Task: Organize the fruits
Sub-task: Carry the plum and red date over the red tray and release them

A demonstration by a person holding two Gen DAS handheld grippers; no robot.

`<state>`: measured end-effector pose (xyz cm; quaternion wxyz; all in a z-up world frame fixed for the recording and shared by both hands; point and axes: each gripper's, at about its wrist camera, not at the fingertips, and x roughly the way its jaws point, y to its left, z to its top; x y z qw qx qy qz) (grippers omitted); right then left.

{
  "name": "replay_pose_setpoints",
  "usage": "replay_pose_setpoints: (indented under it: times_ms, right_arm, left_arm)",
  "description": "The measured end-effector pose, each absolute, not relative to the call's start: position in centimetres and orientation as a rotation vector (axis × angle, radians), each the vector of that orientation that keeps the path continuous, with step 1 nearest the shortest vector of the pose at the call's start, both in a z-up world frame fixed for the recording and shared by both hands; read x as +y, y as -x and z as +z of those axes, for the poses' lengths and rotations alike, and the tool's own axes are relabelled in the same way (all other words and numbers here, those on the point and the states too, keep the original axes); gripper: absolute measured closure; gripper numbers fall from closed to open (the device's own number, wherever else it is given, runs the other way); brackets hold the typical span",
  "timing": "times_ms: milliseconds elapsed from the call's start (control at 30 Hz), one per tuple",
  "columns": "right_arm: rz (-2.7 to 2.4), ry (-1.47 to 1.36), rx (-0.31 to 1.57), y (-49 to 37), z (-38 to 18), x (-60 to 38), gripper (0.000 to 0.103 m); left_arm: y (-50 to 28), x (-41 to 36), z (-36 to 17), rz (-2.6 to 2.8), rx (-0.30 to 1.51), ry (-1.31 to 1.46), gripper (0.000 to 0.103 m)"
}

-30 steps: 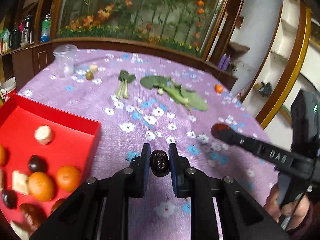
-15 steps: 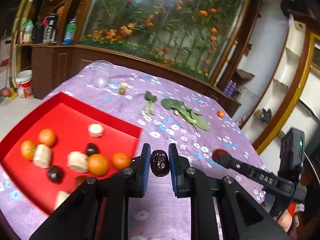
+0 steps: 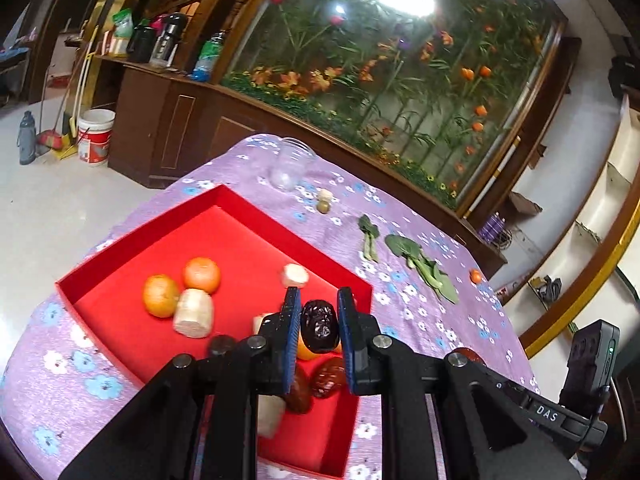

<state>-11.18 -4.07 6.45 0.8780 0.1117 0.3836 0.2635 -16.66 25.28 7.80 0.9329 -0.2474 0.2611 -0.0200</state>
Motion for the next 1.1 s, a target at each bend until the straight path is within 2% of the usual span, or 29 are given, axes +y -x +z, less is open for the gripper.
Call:
replay_pose_setpoints:
  times_ms: [600, 967, 1000, 1067, 1100]
  right_arm:
    - [0.698, 0.049, 0.824, 7.7, 8.1, 10.3, 0.069]
    - [0.737, 0.116, 0.91, 3.4, 4.4, 17.6, 0.069]
    - [0.737, 0.115, 0.911, 3.2, 4.2, 17.6, 0.069]
    - [0.738, 0.109, 0.911, 3.0, 4.1, 17.7, 0.068]
    - [0.741, 0.106, 0.911, 2.9, 4.0, 17.7, 0.068]
  left_arm:
    - [17.3, 30.7, 5.3, 0.081, 0.549, 0.553, 0.085]
    - [15.3, 30.1, 4.2, 0.109, 0.619, 0.507, 0.085]
    - [15.3, 30.0, 4.2, 0.115, 0.619, 0.503, 0.084]
    - [15.2, 30.0, 4.2, 0.117, 0.618, 0.507, 0.072]
    - [15.2, 30.1, 4.1, 0.126, 0.617, 0.509, 0.063]
